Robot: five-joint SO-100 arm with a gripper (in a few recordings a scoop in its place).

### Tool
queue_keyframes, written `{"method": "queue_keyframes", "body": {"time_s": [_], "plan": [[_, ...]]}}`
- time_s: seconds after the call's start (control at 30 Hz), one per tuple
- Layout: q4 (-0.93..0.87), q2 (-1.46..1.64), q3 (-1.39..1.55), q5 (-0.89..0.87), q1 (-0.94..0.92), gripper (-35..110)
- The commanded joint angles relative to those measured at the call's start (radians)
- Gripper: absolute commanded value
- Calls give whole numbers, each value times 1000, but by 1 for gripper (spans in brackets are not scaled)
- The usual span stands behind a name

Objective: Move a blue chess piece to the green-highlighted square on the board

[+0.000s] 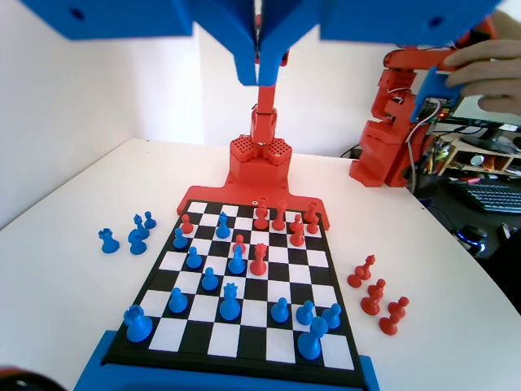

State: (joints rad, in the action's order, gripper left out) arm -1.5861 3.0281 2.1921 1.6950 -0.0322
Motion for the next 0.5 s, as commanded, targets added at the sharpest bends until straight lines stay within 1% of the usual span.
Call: {"method": "queue_keyframes", "body": {"time_s": [0.0,0.13,0.27,0.4,0.47], "plan": [[-6,-35,-17,25,18,1],[-17,-110,-81,-38,41,1],[-61,-236,-202,-156,74,1],[-115,-371,-333,-350,112,1],[-114,-434,-377,-511,121,1]]}}
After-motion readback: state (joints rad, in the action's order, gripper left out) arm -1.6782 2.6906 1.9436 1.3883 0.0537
